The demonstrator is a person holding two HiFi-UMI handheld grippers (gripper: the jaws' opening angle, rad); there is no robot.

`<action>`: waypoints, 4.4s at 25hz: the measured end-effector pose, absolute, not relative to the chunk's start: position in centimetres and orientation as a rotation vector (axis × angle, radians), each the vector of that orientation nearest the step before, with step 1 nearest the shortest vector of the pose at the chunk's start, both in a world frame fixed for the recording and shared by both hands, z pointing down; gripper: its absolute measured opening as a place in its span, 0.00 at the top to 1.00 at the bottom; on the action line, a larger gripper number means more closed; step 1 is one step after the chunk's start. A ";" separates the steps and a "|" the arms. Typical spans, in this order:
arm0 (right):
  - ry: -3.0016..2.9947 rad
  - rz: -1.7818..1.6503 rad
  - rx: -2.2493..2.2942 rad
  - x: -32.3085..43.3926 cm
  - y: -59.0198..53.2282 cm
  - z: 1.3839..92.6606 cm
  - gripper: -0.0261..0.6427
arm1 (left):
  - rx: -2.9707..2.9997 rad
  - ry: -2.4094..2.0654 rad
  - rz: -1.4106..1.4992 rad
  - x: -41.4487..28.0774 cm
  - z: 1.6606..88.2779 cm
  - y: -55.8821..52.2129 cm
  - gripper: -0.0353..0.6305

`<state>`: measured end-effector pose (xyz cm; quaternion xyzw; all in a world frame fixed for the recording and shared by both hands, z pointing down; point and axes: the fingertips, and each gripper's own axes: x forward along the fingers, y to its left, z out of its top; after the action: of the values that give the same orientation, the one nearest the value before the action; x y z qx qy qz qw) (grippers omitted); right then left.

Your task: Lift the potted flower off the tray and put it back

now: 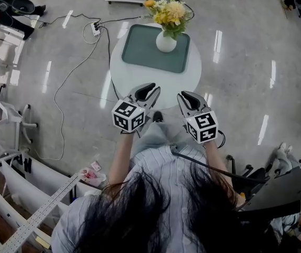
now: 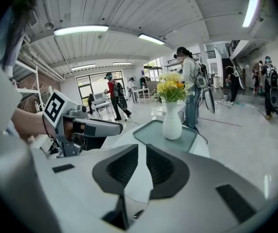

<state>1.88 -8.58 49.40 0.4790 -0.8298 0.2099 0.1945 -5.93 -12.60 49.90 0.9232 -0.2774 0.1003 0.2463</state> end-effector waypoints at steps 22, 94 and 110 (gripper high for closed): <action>-2.335 0.426 1.290 6.8 -16.9 53.1 0.86 | 2.639 -0.714 0.460 -5.5 54.9 -21.9 0.83; -2.483 0.335 0.759 2.9 -34.5 64.2 0.42 | 2.694 -0.600 0.430 2.3 62.0 -36.3 0.32; -2.454 0.333 0.802 2.8 -33.3 63.9 0.42 | 2.710 -0.625 0.412 2.1 61.5 -35.1 0.32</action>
<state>2.85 -33.31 63.86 0.2970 -0.9087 0.1233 0.2662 2.12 -35.13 61.51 0.9508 -0.2192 0.1445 0.1642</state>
